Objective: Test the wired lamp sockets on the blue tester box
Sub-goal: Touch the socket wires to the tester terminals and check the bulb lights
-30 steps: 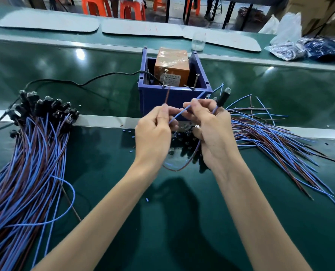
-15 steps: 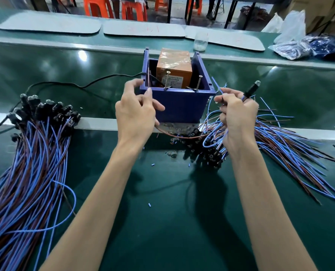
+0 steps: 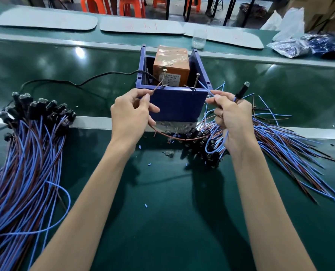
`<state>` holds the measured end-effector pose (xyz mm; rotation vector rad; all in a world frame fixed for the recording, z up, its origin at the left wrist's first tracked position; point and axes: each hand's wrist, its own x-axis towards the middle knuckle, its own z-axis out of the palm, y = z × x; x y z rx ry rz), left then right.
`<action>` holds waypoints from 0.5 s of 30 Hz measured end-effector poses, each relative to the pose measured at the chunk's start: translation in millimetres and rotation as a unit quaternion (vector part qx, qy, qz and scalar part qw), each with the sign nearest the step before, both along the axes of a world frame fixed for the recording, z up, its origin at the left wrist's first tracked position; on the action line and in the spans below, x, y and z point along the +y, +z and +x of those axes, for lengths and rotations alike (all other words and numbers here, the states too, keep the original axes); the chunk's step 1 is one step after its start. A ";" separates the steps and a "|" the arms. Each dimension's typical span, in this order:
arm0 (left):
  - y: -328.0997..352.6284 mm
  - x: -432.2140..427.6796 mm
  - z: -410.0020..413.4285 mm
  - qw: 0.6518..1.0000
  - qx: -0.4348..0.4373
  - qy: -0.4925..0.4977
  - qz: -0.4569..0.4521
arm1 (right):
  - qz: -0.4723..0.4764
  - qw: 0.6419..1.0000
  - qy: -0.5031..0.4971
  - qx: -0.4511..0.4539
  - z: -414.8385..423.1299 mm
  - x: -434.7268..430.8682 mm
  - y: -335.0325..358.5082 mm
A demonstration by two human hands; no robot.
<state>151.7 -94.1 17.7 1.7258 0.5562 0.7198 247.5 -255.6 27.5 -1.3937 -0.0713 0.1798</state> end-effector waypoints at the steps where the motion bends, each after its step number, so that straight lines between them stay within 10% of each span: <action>1: 0.1 -0.2 -0.1 1.000 -0.001 -0.001 -0.002 | 0.000 1.000 0.004 -0.002 0.3 0.1 0.4; 15: 3.1 0.0 -2.1 1.000 0.000 -0.013 -0.011 | 0.004 1.000 0.014 -0.012 2.9 0.1 0.6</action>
